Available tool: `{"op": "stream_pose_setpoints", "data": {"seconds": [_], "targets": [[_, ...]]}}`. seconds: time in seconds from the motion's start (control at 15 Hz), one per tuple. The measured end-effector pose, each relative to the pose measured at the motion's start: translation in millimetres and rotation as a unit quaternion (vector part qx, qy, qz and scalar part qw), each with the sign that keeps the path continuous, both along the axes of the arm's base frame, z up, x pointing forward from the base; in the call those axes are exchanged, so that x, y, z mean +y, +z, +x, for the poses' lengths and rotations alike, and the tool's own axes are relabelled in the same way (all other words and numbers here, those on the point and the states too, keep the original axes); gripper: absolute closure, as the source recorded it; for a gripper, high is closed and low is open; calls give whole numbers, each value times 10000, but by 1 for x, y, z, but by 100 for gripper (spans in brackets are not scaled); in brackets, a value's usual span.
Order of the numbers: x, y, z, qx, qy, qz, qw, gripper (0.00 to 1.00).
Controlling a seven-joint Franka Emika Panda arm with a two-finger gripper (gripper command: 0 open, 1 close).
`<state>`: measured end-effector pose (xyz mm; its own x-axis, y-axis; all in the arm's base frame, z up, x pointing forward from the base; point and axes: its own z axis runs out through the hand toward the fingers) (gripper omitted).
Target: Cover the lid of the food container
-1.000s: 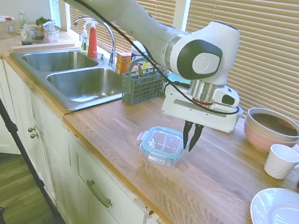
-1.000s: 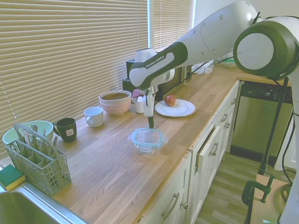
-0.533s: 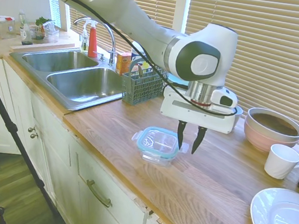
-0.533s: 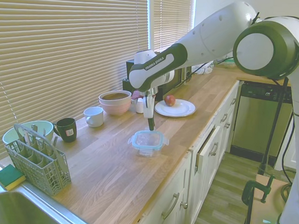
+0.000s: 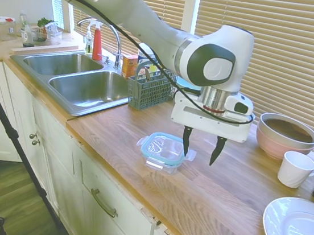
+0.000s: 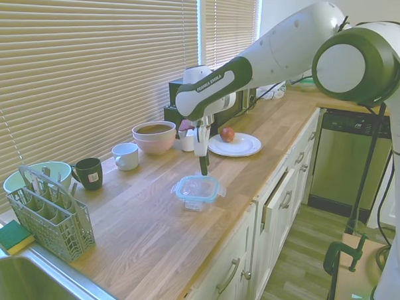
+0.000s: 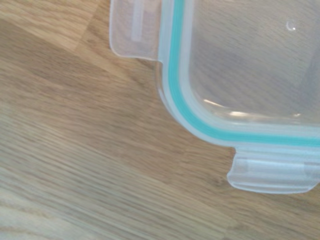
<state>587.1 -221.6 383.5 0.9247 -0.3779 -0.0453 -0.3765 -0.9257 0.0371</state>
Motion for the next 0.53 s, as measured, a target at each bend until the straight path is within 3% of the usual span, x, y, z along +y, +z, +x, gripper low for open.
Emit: {"op": "stream_pose_setpoints", "data": {"seconds": [0.53], "targets": [[2, 41, -7, -294, -137, 87, 9994, 0]]}}
